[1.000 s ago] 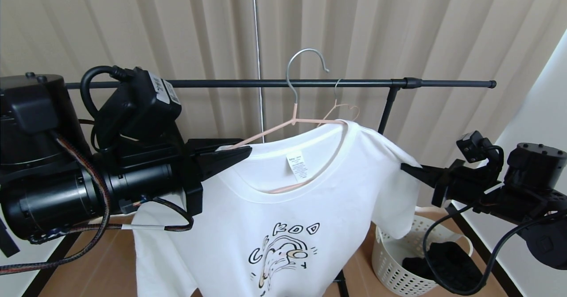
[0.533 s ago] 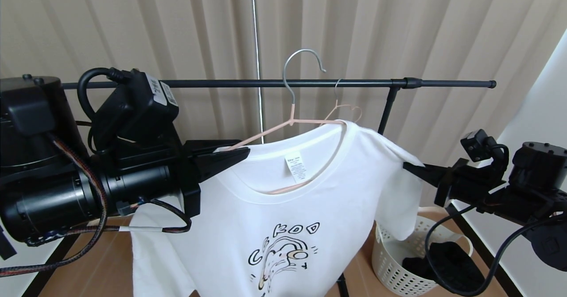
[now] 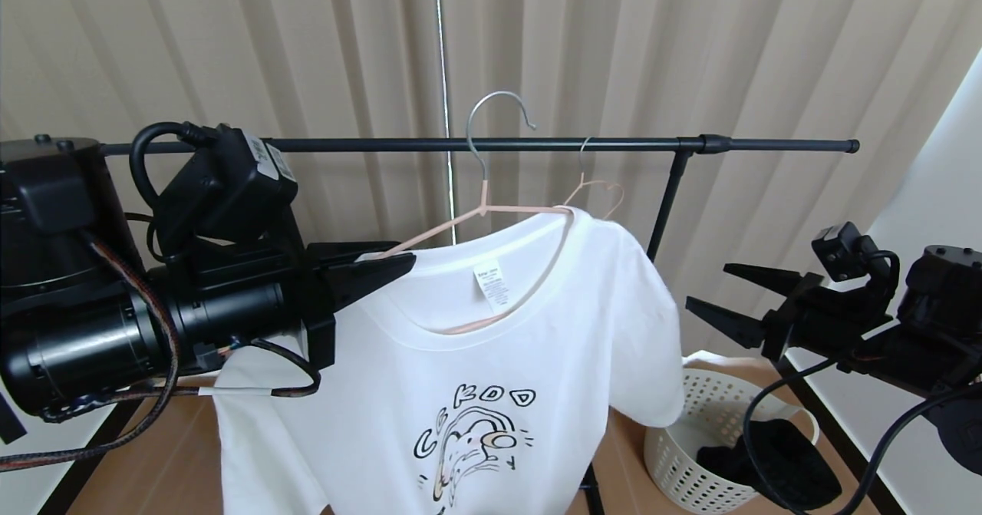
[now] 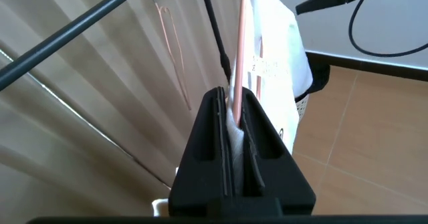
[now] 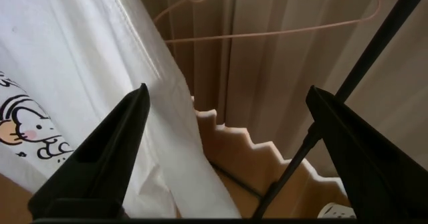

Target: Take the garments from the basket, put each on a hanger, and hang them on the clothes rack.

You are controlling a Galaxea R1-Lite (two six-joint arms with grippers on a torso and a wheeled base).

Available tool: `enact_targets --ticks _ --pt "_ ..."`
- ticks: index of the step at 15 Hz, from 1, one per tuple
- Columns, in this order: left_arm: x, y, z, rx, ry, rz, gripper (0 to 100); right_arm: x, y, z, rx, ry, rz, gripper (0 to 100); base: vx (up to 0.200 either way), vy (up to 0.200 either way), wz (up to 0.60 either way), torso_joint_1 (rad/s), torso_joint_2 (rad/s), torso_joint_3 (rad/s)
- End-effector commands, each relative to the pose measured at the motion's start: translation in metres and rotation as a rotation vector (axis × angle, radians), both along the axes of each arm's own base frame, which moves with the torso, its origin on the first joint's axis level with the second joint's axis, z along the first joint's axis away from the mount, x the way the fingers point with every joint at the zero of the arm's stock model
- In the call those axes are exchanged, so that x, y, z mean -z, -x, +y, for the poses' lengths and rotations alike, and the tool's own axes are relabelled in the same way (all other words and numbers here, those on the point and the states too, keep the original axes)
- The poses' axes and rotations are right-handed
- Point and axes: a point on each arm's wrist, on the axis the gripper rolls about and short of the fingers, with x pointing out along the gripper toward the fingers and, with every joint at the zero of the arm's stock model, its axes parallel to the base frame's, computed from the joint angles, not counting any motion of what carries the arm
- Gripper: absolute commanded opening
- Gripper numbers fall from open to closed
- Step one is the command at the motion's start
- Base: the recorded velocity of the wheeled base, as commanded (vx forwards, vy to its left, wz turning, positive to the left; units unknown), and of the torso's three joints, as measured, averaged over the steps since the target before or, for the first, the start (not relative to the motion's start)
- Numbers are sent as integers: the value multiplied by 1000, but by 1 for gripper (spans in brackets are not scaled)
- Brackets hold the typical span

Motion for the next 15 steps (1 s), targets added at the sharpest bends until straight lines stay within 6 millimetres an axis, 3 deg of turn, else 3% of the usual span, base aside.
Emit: enact_targets --ticks 1,15 --pt "10 -4 3 -21 -6 51 0 -10 5 1 -2 0 -33 100 0 0 0 0 0 0" --pt "79 -25 -3 -133 -108 317 0 -8 6 4 -9 1 -27 100 0 0 0 0 0 0"
